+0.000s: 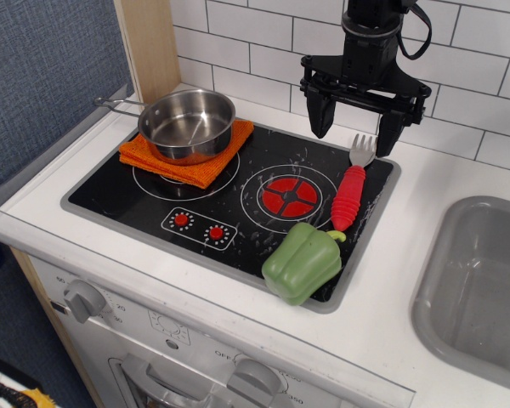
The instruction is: Put the pepper to the left of the fork.
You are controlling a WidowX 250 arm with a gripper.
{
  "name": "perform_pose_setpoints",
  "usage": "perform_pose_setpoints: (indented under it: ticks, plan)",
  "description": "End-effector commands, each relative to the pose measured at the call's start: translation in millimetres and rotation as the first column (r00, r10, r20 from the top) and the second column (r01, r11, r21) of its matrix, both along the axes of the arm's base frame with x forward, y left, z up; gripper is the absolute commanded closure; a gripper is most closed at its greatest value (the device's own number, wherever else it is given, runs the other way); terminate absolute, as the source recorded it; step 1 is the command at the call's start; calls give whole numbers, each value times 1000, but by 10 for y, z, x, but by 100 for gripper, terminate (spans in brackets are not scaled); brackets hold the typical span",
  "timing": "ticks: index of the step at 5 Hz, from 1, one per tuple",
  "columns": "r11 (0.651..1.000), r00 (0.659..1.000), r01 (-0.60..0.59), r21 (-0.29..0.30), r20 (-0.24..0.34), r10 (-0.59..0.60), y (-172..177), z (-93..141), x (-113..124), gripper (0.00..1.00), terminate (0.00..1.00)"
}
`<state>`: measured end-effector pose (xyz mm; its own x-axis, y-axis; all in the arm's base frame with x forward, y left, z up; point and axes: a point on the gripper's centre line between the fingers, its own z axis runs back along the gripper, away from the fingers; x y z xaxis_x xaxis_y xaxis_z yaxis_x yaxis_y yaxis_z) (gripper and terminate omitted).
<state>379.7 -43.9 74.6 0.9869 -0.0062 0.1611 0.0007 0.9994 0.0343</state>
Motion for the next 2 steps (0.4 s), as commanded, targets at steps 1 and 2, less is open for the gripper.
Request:
perform_pose_setpoints:
  ticks: [1,2]
  plan:
    - [1000,1000,0,0,0,0,0,0,0,0,0]
    - [999,998,50,1,50,-49,-151,163,19,0,0]
